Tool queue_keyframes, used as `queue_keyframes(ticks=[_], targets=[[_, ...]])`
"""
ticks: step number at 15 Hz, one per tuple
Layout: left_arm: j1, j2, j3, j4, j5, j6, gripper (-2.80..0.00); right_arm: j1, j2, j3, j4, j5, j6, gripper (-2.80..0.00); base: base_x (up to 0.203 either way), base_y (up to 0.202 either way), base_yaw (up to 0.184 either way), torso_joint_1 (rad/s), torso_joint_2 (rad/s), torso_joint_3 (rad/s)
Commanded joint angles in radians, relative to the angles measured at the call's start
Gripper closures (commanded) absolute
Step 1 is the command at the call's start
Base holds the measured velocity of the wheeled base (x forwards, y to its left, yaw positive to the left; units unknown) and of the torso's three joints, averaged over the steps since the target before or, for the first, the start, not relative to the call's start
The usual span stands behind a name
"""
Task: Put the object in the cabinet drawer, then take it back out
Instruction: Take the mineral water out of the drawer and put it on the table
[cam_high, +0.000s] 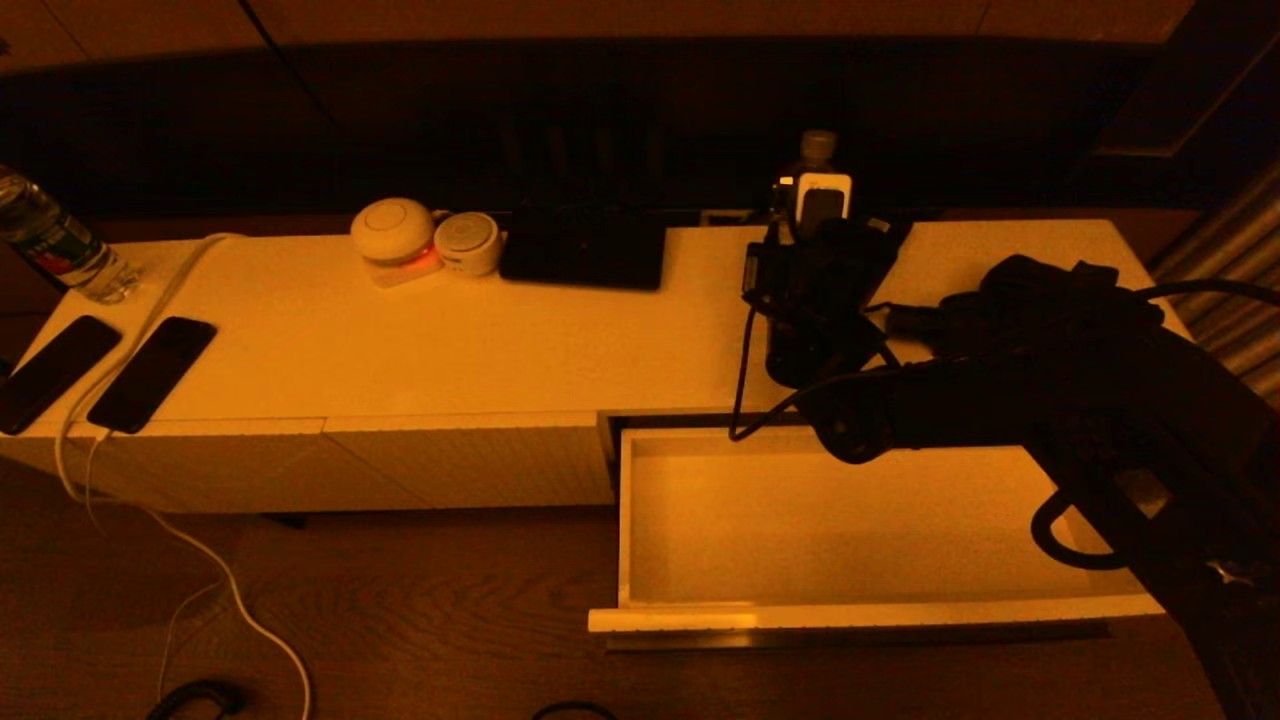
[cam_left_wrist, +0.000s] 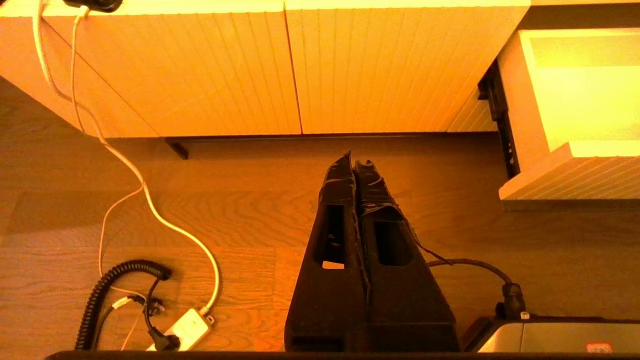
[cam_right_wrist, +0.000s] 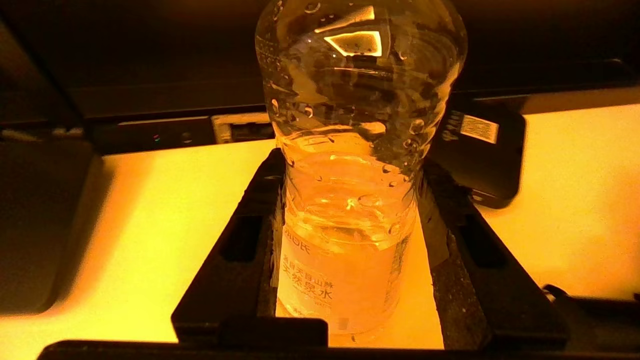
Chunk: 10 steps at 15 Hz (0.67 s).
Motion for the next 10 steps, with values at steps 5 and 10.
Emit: queue_keyframes(ticks=[5,10], targets=[[0.0,0.0,0.0,0.0,0.0,0.0,0.0,0.002,-0.021,0.025,-0.014,-0.034,-0.012,-2.8,0.0,0.0,0.0,0.0,0.0,0.0],[0.0,0.0,0.0,0.0,0.0,0.0,0.0,0.009,-0.092,0.056,-0.005,-0.031,-0.017,-2.8,0.0,0.0,0.0,0.0,0.0,0.0]])
